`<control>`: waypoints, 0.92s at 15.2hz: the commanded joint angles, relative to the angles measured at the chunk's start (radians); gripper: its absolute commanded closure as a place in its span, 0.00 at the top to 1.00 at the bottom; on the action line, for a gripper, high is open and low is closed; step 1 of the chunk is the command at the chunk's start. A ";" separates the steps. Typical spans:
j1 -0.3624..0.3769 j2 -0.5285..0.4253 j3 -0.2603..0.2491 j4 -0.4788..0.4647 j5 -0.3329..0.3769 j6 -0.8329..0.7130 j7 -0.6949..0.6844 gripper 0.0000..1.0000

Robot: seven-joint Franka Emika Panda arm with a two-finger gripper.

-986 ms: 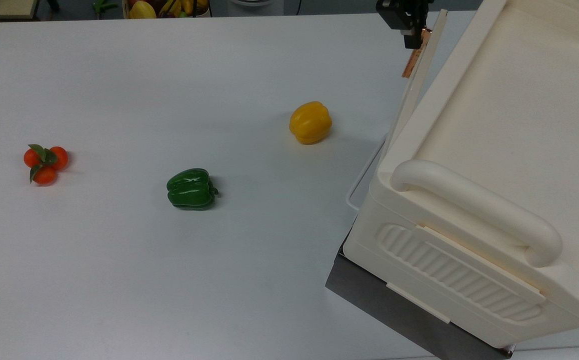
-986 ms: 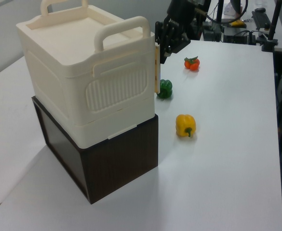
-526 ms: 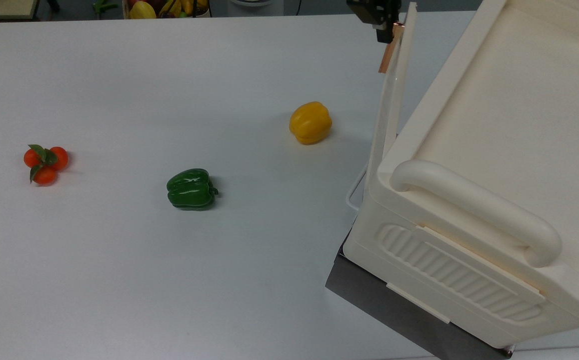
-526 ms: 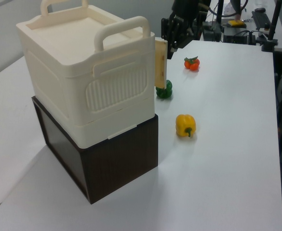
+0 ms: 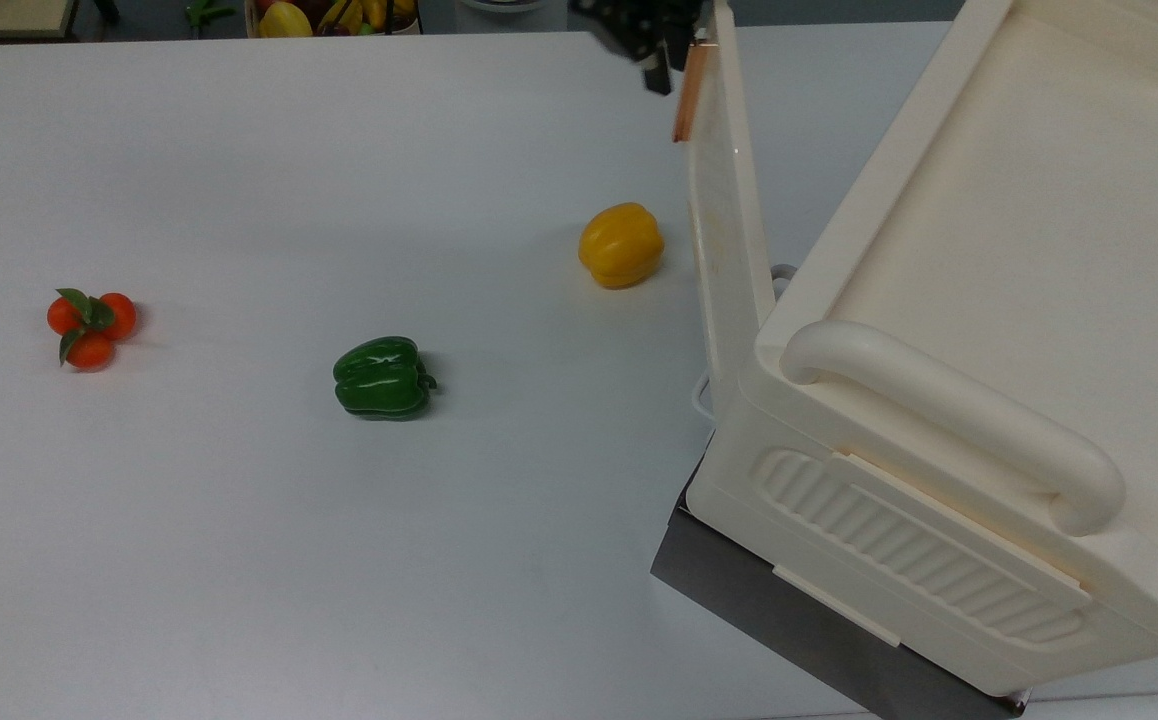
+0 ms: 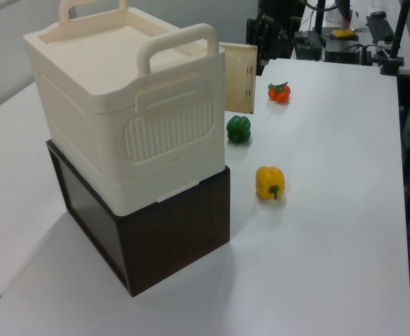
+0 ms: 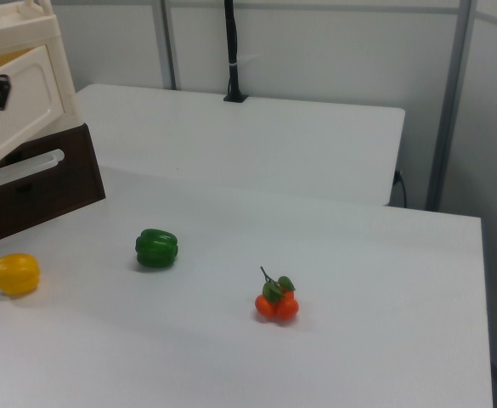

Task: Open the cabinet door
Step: 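Pull the door edge outward, swinging the door open on its hinge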

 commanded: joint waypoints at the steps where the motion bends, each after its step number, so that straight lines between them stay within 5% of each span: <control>1: -0.028 -0.008 -0.037 -0.020 0.045 -0.012 -0.021 0.48; 9: -0.071 -0.009 -0.120 0.000 0.045 0.004 -0.033 0.61; 10: -0.074 -0.020 -0.128 0.000 0.045 -0.009 -0.030 0.68; 12: -0.079 -0.043 -0.131 -0.006 0.046 -0.029 -0.023 1.00; 14: -0.073 -0.049 -0.131 -0.003 0.049 -0.059 -0.020 1.00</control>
